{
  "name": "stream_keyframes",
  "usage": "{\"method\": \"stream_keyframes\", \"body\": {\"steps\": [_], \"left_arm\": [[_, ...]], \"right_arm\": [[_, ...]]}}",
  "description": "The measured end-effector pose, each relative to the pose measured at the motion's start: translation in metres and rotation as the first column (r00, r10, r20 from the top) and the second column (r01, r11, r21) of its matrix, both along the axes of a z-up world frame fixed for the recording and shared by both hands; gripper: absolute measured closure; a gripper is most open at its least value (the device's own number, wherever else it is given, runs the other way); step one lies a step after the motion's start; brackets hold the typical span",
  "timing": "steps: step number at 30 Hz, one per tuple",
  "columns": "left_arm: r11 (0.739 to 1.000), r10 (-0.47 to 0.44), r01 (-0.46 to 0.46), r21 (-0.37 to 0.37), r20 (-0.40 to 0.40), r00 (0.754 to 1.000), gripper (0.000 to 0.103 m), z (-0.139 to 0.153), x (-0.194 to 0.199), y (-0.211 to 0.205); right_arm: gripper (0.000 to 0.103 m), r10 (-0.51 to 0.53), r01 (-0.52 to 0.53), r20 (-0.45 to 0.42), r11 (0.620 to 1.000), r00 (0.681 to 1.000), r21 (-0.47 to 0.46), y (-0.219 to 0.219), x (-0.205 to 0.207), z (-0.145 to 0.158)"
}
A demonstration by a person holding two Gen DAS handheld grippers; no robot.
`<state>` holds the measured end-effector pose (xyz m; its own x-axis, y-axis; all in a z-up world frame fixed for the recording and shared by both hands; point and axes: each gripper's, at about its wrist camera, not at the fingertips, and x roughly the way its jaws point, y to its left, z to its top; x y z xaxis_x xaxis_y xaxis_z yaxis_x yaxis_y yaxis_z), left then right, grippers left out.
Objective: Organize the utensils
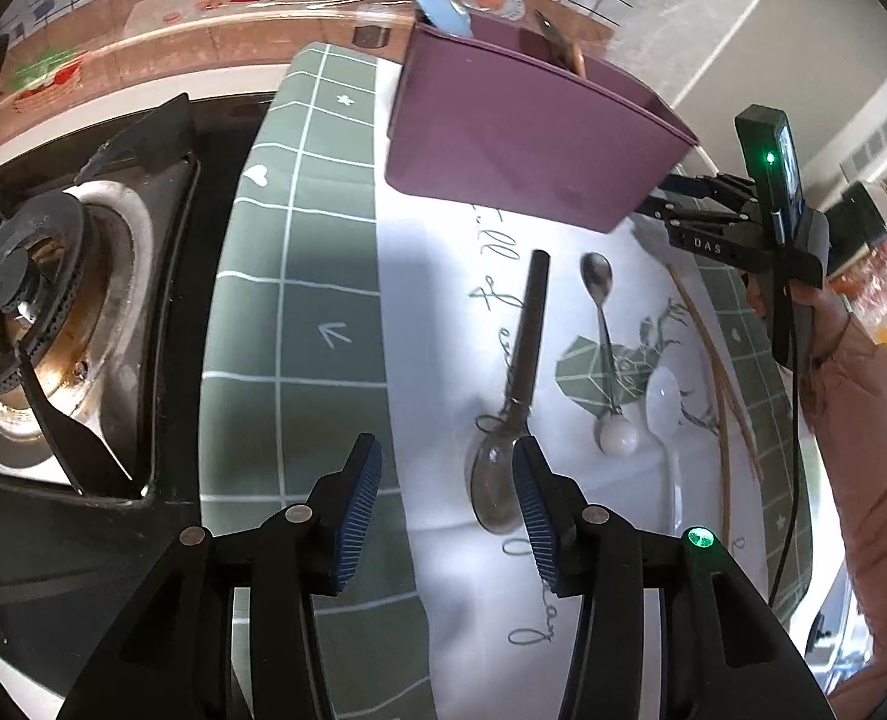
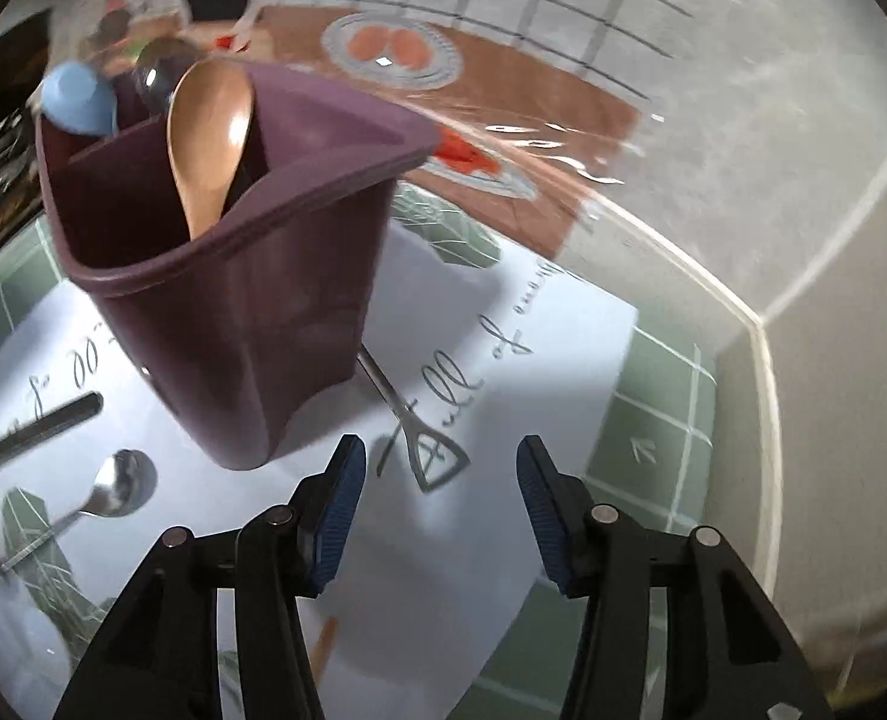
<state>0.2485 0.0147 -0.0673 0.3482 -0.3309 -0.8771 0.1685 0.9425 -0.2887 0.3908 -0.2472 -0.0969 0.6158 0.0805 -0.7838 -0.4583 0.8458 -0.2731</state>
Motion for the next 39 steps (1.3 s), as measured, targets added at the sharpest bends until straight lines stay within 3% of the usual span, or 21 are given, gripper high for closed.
{"method": "stream_keyframes", "body": {"steps": [4,12,14,15,17,19,27,35,38,39], "left_arm": [[1.000,0.008,-0.008,0.006,-0.009,1.000,0.056,-0.002,0.003,-0.001],[0.999,0.040,-0.039,0.018,-0.017,0.999,0.055,-0.004,-0.002,-0.001],[0.999,0.048,-0.048,0.018,-0.012,0.999,0.055,-0.002,-0.005,0.001],[0.999,0.049,-0.049,0.016,-0.008,0.999,0.055,-0.001,-0.007,0.001],[0.999,0.050,-0.050,0.011,0.001,0.999,0.054,0.002,-0.010,0.002],[0.999,0.045,-0.045,0.008,0.009,0.999,0.053,0.004,-0.014,0.002],[1.000,-0.008,0.008,-0.001,0.028,1.000,0.053,0.000,-0.024,-0.005],[0.996,-0.092,0.092,0.021,0.037,0.995,0.053,-0.009,-0.030,-0.022],[0.996,-0.092,0.091,0.023,0.051,0.994,0.053,-0.007,-0.031,-0.024],[0.996,-0.087,0.085,0.026,0.056,0.995,0.053,-0.006,-0.032,-0.024]], "right_arm": [[0.055,0.020,-0.019,-0.033,0.999,0.999,0.039,-0.004,0.019,-0.006],[0.054,0.031,-0.001,-0.119,0.970,0.992,0.243,-0.021,0.057,-0.008],[0.063,0.019,0.010,-0.113,0.968,0.993,0.251,-0.024,0.055,-0.008],[0.077,0.003,0.024,-0.111,0.970,0.994,0.243,-0.026,0.054,-0.007],[0.085,-0.003,0.043,-0.146,0.960,0.989,0.277,-0.035,0.051,-0.003],[0.092,-0.006,0.056,-0.168,0.955,0.986,0.292,-0.040,0.043,-0.002],[0.095,-0.041,0.100,-0.213,0.956,0.976,0.274,-0.043,-0.046,-0.009],[0.095,0.018,0.055,-0.264,0.962,0.964,0.267,-0.020,-0.141,-0.010],[0.088,-0.045,0.107,-0.215,0.952,0.976,0.287,-0.019,-0.149,0.005],[0.075,-0.076,0.136,-0.202,0.945,0.976,0.298,-0.018,-0.146,0.009]]}}
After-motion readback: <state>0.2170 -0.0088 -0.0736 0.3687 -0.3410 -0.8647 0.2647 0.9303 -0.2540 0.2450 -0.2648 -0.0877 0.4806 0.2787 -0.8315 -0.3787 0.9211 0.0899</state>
